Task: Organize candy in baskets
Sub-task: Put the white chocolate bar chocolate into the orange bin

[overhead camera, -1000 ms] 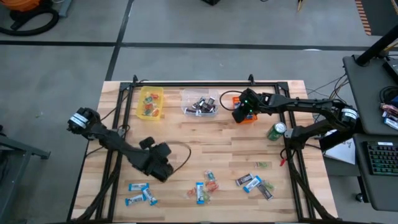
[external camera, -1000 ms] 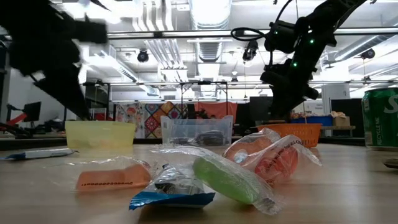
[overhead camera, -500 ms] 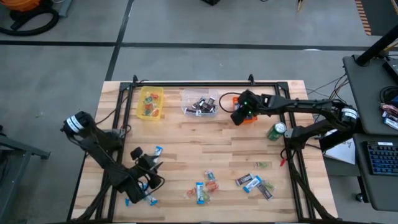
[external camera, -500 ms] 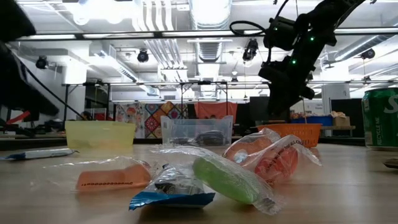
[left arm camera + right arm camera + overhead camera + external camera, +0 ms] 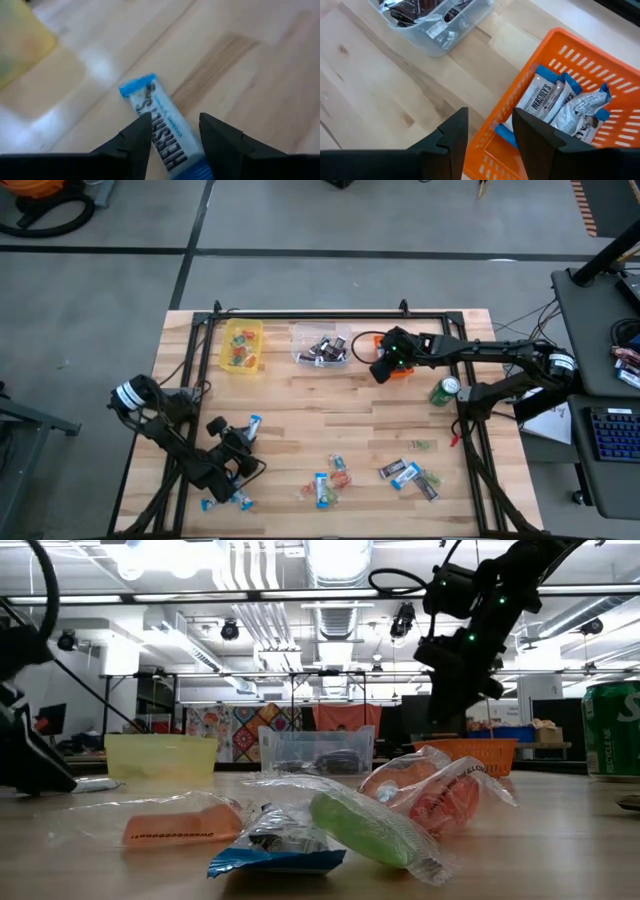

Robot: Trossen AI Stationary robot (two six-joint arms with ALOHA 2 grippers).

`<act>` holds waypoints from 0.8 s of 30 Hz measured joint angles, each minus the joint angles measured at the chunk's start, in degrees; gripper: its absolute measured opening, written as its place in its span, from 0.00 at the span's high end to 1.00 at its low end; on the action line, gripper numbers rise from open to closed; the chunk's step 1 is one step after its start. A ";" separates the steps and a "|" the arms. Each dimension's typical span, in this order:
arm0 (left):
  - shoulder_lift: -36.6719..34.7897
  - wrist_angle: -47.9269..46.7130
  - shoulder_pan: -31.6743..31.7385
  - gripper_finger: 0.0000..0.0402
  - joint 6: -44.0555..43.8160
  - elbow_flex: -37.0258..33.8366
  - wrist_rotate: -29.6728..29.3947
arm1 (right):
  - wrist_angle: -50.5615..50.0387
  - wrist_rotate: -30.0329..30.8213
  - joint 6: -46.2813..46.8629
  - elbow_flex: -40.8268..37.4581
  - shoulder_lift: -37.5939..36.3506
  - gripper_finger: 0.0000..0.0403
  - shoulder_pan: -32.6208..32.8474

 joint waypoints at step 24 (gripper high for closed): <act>0.70 -1.55 -1.01 0.99 -11.91 -0.07 -1.03 | 0.42 -0.09 -0.26 0.00 0.00 0.64 2.29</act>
